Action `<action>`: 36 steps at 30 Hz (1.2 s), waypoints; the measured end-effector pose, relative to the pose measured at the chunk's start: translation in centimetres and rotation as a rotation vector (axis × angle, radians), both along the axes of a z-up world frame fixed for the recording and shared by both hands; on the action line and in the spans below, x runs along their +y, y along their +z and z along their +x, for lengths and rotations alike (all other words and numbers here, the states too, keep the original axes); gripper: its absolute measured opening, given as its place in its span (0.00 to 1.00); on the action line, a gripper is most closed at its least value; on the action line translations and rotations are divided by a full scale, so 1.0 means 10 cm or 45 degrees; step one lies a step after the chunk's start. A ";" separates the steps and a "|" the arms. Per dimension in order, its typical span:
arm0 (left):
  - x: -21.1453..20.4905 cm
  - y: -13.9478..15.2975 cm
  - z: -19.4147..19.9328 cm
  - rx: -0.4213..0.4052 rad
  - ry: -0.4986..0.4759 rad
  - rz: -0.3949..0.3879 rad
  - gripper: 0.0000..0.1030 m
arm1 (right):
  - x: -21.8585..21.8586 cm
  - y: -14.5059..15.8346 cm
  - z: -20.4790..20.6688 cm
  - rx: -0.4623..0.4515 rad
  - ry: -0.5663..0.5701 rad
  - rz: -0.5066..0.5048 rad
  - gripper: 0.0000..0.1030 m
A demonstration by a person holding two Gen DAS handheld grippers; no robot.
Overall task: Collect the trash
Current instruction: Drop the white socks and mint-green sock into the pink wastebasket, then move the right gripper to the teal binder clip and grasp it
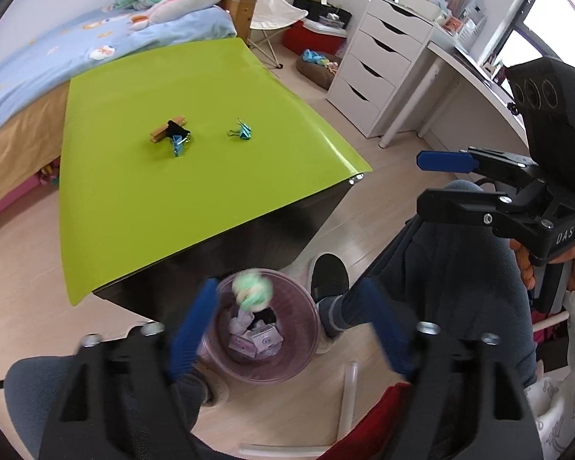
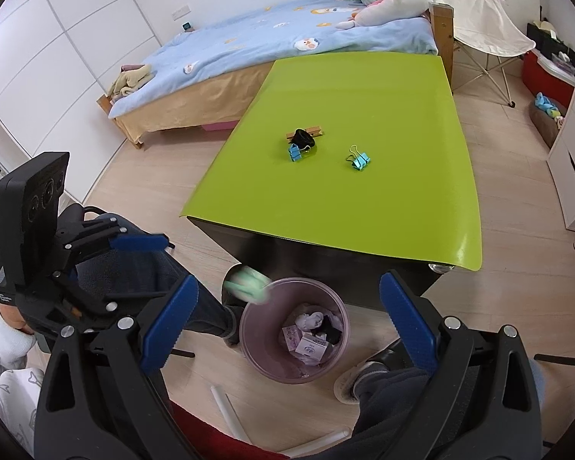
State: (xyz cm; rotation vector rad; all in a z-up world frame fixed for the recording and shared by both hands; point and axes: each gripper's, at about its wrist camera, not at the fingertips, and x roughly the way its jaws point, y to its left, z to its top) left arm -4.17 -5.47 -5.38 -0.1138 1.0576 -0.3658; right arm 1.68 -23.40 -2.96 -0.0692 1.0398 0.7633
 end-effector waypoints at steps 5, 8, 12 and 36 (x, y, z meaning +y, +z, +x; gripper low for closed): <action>0.08 0.01 0.01 -0.010 0.061 -0.003 0.90 | 0.01 -0.01 0.00 0.003 -0.002 0.002 0.94; 0.15 0.05 0.01 -0.046 0.124 0.009 0.92 | 0.03 -0.02 0.00 -0.003 0.004 0.003 0.95; 0.24 0.10 0.02 -0.087 0.185 0.018 0.92 | 0.06 -0.02 0.00 -0.012 0.012 0.003 0.95; 0.50 0.29 0.42 -0.176 0.297 0.031 0.93 | 0.40 0.05 0.55 -0.107 0.097 -0.094 0.95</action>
